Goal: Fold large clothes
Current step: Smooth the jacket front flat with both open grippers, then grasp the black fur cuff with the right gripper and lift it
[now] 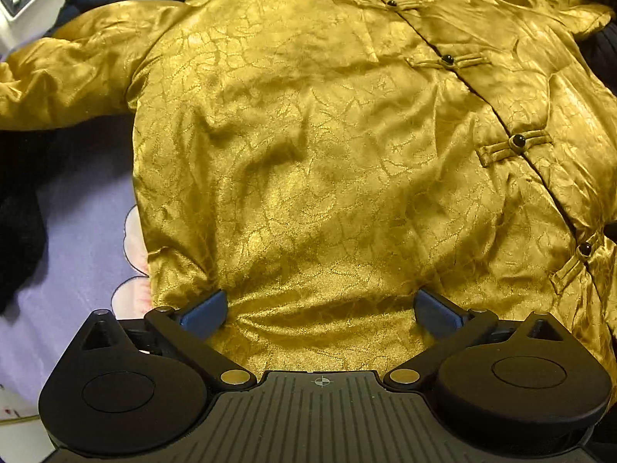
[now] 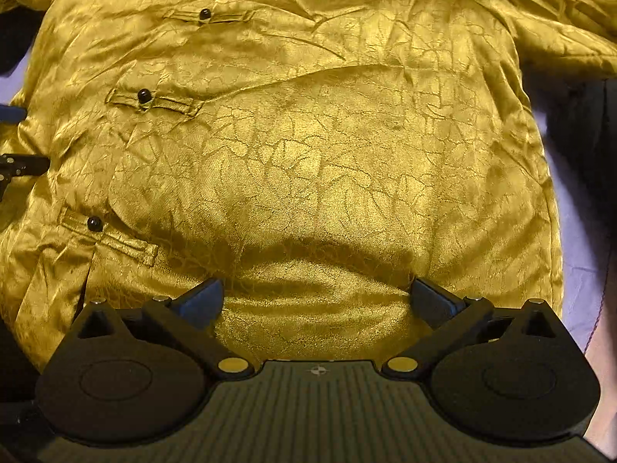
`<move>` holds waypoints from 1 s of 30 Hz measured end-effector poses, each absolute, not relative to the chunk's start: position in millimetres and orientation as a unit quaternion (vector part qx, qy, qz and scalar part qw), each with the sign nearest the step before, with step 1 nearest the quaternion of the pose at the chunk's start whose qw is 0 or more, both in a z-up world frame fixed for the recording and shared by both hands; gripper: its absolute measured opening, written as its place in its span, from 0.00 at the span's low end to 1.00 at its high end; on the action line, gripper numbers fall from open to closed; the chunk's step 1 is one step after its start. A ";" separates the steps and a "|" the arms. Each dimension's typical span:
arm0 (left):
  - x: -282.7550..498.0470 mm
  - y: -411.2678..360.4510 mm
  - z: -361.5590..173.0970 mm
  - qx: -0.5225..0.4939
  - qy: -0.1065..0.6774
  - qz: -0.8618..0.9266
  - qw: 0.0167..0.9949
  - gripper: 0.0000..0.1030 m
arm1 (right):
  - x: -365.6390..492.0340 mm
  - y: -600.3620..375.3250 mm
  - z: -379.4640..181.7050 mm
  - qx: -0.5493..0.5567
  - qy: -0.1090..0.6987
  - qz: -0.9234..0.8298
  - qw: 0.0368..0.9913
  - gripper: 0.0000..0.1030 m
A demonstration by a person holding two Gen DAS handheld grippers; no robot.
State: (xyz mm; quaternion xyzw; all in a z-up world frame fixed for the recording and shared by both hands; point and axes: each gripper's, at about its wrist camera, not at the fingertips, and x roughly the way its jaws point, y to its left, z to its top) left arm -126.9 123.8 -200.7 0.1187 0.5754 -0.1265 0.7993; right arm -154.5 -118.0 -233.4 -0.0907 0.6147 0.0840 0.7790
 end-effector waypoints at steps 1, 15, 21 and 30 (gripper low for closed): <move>-125.4 123.5 -201.3 0.119 0.578 -0.125 0.798 1.00 | -153.9 -117.7 -235.1 -0.090 0.616 0.084 0.778 1.00; -128.1 116.8 -196.4 0.108 0.574 -0.111 0.804 1.00 | -126.0 -110.5 -239.8 -0.079 0.649 0.071 0.753 1.00; -127.9 121.0 -170.2 0.062 0.566 -0.097 0.817 1.00 | -127.8 -142.1 -196.2 0.003 0.584 0.013 0.811 0.93; -130.3 111.8 -156.7 0.074 0.569 -0.119 0.810 1.00 | -122.5 -244.3 -105.2 -0.078 0.385 -0.166 0.904 0.93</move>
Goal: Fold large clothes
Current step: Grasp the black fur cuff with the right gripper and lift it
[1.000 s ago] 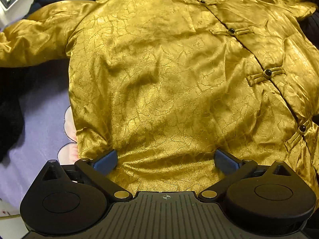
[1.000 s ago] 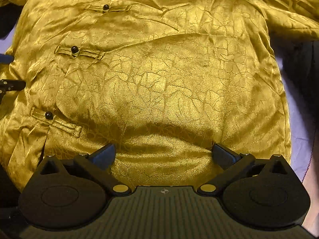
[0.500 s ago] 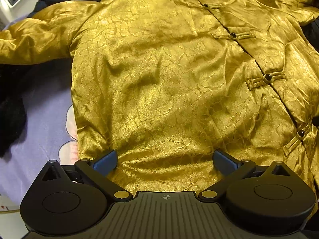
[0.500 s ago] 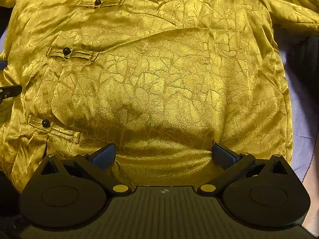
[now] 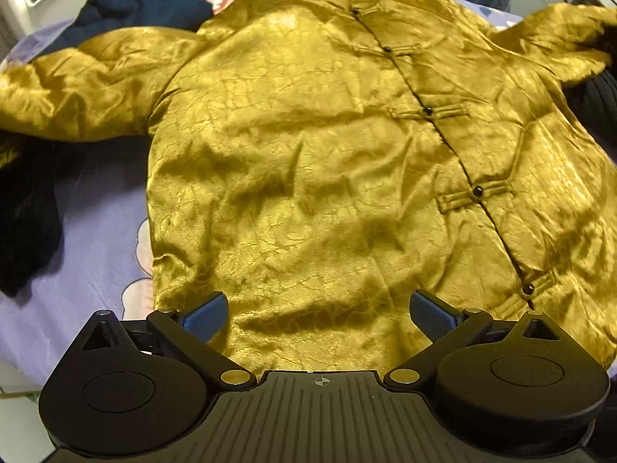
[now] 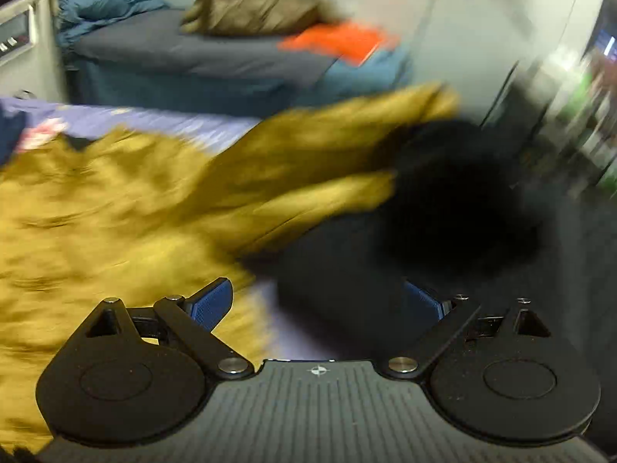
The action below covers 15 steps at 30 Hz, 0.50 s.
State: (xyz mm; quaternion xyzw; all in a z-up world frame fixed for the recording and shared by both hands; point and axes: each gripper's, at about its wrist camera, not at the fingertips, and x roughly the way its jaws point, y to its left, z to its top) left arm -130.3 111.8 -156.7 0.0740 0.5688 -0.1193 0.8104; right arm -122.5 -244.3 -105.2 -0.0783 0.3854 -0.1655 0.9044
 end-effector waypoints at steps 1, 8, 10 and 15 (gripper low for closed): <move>-131.5 110.1 -156.9 0.077 0.568 -0.122 0.810 1.00 | -119.5 -252.1 -104.7 -0.109 0.381 -0.181 0.900 0.91; -127.7 99.6 -156.2 0.084 0.569 -0.128 0.808 1.00 | -93.2 -287.3 -122.9 -0.216 0.402 -0.169 0.874 0.70; -128.1 99.0 -154.8 0.082 0.570 -0.127 0.807 1.00 | -83.6 -289.8 -131.9 -0.227 0.409 -0.166 0.868 0.61; -130.6 97.6 -154.6 0.084 0.573 -0.127 0.806 1.00 | -68.8 -288.7 -137.8 -0.237 0.393 -0.203 0.865 0.34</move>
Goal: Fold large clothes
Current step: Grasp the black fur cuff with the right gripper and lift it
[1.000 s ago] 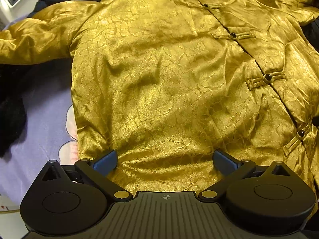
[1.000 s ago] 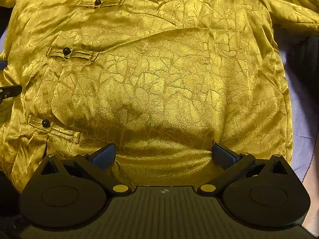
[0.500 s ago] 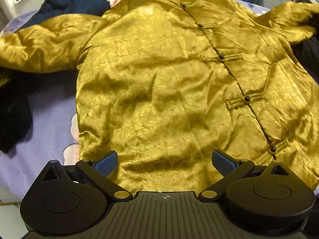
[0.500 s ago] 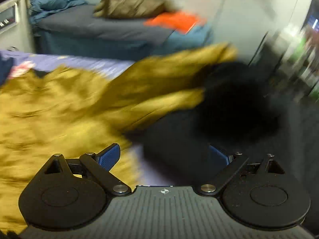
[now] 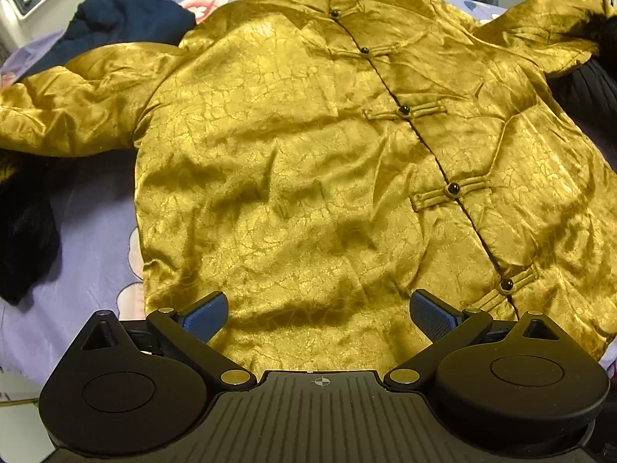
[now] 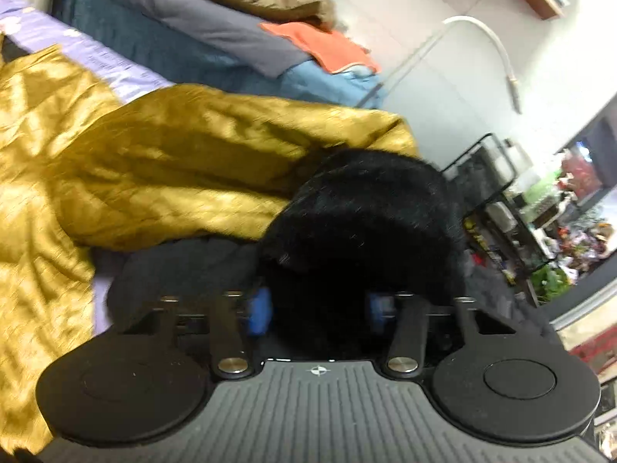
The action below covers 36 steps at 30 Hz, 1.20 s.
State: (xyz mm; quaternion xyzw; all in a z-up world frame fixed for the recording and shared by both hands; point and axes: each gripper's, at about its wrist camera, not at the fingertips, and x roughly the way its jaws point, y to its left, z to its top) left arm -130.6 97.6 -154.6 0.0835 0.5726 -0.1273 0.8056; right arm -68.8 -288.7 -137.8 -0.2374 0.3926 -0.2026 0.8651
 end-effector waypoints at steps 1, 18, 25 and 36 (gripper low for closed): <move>-131.2 97.5 -155.4 0.084 0.573 -0.128 0.805 1.00 | -68.2 -290.7 -132.5 -0.227 0.386 -0.204 0.871 0.24; -120.1 95.4 -156.4 0.070 0.568 -0.134 0.809 1.00 | -129.2 -435.5 88.2 0.202 0.172 -0.248 0.932 0.07; -121.3 94.8 -163.2 0.076 0.572 -0.137 0.805 1.00 | -138.0 -452.3 57.6 0.223 0.233 -0.306 0.896 0.07; -118.4 100.1 -159.2 0.074 0.570 -0.134 0.807 1.00 | -113.2 -380.3 60.7 0.205 0.246 -0.168 0.932 0.07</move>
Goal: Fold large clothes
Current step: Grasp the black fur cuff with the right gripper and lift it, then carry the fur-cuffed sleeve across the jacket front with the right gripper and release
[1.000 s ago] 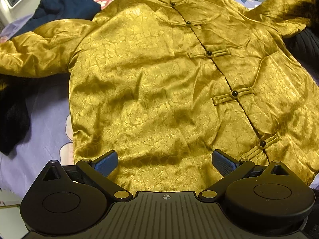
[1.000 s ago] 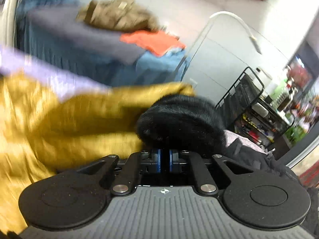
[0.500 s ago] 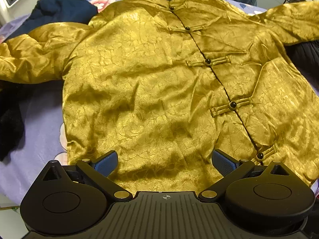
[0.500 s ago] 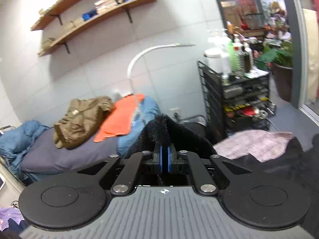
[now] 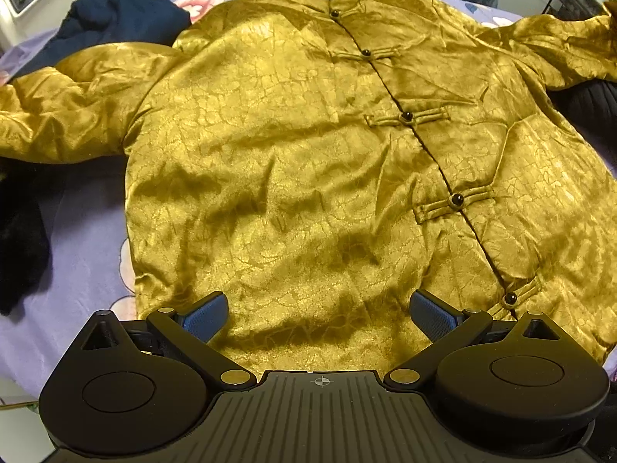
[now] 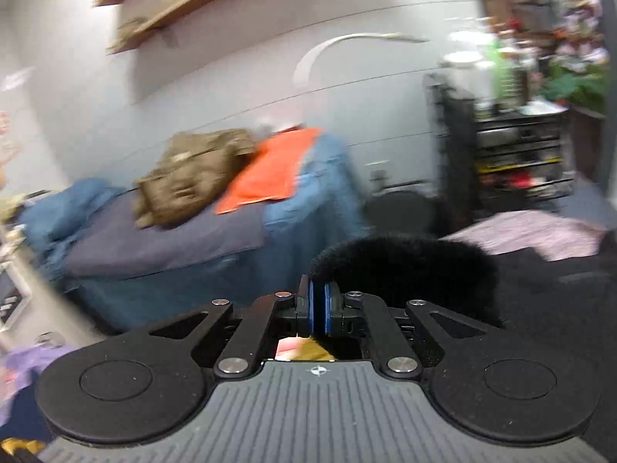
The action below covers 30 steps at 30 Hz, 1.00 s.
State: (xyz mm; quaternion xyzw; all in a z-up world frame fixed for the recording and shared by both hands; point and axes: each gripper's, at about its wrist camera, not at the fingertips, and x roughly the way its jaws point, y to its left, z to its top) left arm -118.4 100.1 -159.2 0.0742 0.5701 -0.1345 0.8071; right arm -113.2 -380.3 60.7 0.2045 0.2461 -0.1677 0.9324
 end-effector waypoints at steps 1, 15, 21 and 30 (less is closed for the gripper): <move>-117.7 100.5 -157.7 0.073 0.568 -0.134 0.808 1.00 | -108.4 -368.5 62.9 0.214 0.253 -0.142 0.933 0.07; -107.2 142.2 -138.4 0.036 0.547 -0.085 0.832 1.00 | -16.8 -127.6 17.5 0.259 0.353 0.145 0.887 0.07; -117.4 168.1 -144.7 0.021 0.557 -0.053 0.829 1.00 | -7.1 -28.2 -29.1 0.236 0.411 0.180 0.862 0.08; -124.6 182.5 -150.4 0.018 0.567 -0.042 0.822 1.00 | -1.9 18.8 -100.4 0.213 0.465 0.200 0.836 0.45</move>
